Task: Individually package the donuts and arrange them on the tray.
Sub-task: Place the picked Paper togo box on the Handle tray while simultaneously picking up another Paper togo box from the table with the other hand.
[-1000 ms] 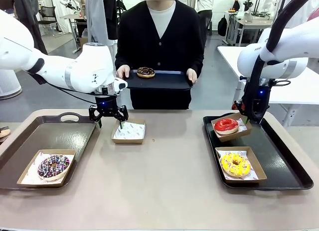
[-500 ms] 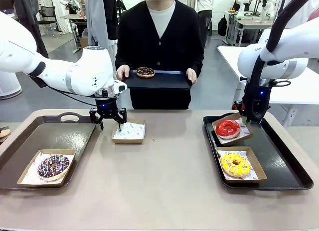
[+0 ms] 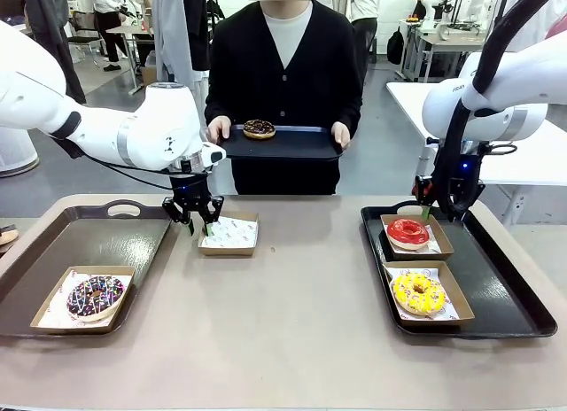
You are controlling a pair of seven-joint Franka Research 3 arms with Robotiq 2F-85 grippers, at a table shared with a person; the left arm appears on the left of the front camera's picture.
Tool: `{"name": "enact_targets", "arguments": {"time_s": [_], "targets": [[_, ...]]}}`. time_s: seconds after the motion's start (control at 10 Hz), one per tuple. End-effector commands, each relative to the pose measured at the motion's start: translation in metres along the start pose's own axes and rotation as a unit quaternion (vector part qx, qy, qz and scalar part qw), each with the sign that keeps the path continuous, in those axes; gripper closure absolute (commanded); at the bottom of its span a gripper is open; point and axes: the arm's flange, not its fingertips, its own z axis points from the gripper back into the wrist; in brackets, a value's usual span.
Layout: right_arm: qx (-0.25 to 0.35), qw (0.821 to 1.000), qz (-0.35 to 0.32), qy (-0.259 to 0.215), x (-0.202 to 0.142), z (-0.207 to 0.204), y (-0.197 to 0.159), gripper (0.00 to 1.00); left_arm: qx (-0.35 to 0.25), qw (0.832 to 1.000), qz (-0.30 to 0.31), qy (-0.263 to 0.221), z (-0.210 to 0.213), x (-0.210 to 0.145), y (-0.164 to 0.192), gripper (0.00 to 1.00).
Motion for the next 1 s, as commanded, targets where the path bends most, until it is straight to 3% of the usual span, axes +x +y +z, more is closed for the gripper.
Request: {"name": "enact_targets", "arguments": {"time_s": [0.0,0.6,0.7,0.9], "targets": [[0.001,1.0,-0.006,0.007,0.006,0.002,-0.001,0.0,-0.011,1.0,-0.006,-0.001,0.0,0.006,0.004,1.0],[0.007,1.0,-0.008,0.007,0.003,0.001,-0.002,0.0,-0.016,1.0,-0.007,0.003,0.001,0.006,0.005,1.0],[0.023,1.0,-0.003,-0.002,-0.002,0.007,-0.003,0.0,-0.02,1.0,-0.005,0.001,0.004,0.006,0.004,1.0],[0.129,0.99,0.058,-0.027,-0.042,0.043,-0.009,0.0,-0.032,0.999,-0.018,0.016,0.03,0.002,-0.001,1.0]]}}
